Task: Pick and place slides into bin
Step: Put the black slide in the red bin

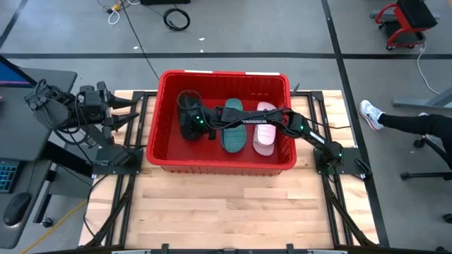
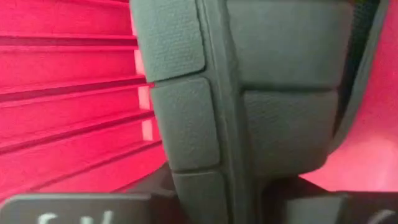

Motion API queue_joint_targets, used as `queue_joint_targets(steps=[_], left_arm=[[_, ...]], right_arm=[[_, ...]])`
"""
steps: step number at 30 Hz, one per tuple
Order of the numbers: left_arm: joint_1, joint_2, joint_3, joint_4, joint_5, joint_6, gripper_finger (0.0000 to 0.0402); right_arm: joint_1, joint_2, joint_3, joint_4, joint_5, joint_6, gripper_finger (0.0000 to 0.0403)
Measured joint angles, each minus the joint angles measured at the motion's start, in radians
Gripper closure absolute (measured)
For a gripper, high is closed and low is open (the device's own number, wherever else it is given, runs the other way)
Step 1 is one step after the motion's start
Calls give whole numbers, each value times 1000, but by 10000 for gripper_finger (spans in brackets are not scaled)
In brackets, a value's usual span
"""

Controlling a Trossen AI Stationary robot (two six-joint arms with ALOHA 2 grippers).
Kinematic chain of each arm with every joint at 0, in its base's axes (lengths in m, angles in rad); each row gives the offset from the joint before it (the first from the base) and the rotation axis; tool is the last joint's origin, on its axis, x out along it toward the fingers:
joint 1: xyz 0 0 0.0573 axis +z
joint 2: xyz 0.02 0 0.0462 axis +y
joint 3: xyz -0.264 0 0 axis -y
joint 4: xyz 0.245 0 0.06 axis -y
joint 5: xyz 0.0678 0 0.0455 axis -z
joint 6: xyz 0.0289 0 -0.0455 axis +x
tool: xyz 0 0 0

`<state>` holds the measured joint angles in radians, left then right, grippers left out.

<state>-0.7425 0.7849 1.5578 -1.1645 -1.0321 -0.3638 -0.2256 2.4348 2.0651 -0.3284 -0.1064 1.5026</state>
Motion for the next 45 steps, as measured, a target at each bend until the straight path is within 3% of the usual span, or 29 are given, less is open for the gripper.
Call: queue_joint_targets(steps=[6, 13, 19, 36, 45], left_arm=[[0, 0, 0, 0, 0, -22, 205], [0, 0, 0, 0, -1, -45, 211], [0, 1, 0, 0, -1, -53, 206], [0, 24, 0, -1, -2, -72, 210], [0, 34, -1, 0, -39, -70, 212]], right_arm=[[11, -10, 0, -26, 88, -16, 219], [24, -39, 4, -48, 97, -41, 153], [33, -71, 4, -122, 98, -113, 120], [32, -148, 3, -249, 242, -272, 144], [1, -156, 3, -16, 237, -476, 155]])
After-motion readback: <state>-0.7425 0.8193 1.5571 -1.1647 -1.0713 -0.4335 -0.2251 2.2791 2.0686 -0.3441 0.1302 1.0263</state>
